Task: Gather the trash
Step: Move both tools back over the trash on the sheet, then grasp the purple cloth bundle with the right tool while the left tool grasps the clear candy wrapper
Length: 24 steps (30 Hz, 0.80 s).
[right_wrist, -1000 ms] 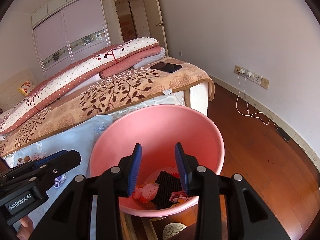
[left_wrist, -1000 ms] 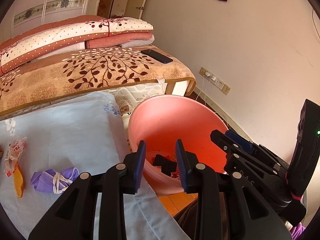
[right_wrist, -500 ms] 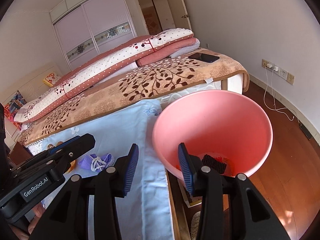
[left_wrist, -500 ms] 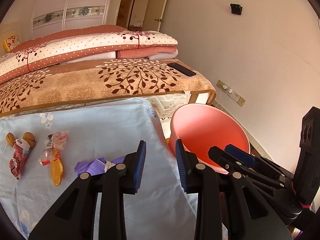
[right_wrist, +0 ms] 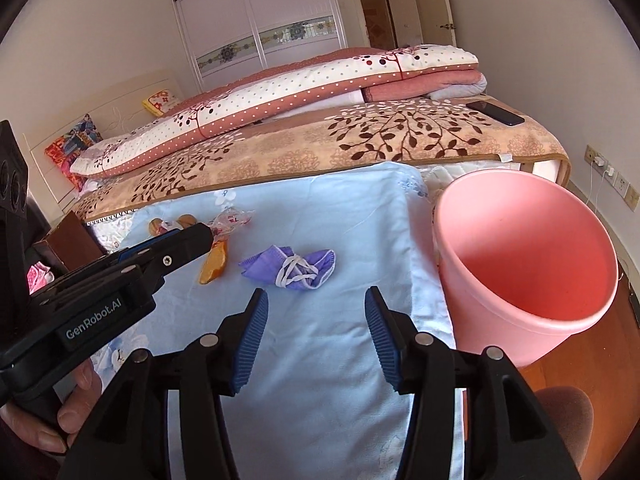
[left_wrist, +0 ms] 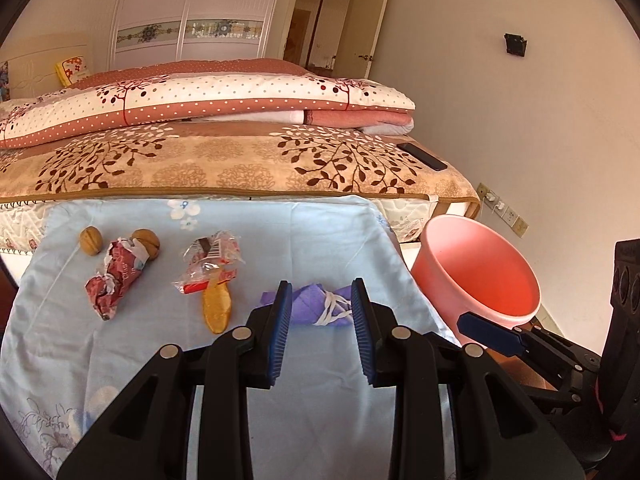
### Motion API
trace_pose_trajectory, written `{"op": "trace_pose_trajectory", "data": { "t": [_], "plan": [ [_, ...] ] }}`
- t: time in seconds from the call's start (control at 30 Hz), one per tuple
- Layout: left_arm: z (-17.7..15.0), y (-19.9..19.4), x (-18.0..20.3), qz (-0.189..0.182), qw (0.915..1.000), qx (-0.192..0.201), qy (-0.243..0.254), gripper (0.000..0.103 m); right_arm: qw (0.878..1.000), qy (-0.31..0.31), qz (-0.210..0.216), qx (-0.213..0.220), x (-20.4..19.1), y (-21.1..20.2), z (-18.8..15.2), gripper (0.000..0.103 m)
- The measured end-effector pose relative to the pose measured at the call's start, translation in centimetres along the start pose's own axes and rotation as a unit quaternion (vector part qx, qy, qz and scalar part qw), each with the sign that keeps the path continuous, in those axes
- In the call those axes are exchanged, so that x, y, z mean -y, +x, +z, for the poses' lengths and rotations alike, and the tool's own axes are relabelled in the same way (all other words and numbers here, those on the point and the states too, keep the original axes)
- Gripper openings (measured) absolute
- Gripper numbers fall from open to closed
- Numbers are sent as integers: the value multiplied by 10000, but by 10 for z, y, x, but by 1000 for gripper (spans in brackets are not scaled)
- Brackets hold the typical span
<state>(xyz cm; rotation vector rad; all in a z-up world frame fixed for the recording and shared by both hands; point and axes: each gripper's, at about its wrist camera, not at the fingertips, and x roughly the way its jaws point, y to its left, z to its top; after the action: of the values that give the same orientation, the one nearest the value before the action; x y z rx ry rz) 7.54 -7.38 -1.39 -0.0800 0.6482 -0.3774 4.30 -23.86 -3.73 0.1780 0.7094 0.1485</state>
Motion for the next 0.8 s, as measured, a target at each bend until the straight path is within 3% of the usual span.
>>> {"op": "trace_pose_trajectory", "data": {
  "t": [0.17, 0.37, 0.8],
  "plan": [
    [-6, -10, -24, 213, 9996, 50, -173, 31, 9998, -202, 41, -41, -14, 2, -2, 65],
    [-14, -14, -52, 333, 9982, -27, -502, 31, 9994, -184, 50, -277, -15, 13, -4, 73],
    [-3, 5, -95, 292, 9914, -351, -1225, 31, 9972, -279, 413, -565, -17, 29, -6, 73]
  ]
}}
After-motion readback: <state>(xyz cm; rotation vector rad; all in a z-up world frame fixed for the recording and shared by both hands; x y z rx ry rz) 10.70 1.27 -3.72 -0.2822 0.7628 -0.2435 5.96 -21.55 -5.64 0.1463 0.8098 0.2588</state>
